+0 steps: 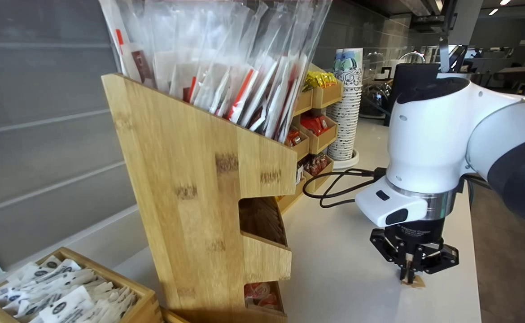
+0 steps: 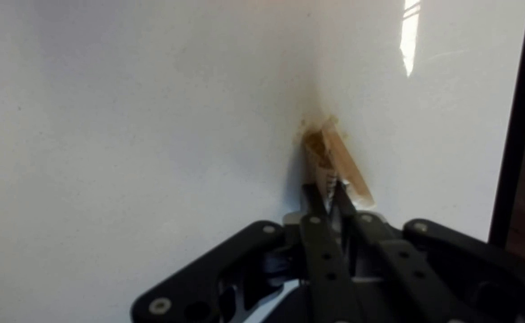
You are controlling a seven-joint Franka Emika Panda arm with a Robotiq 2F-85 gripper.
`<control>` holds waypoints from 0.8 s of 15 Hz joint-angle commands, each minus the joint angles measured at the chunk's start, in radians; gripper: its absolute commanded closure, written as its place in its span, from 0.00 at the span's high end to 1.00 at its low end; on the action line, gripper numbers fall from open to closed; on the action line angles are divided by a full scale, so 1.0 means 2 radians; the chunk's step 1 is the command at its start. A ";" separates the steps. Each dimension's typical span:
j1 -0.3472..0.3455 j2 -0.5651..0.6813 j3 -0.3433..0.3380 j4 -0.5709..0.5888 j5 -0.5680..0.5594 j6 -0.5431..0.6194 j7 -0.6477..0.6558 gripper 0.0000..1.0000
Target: Pick up the brown pack and put it down
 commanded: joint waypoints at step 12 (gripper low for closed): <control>-0.015 -0.091 0.005 -0.014 -0.064 -0.007 0.128 0.02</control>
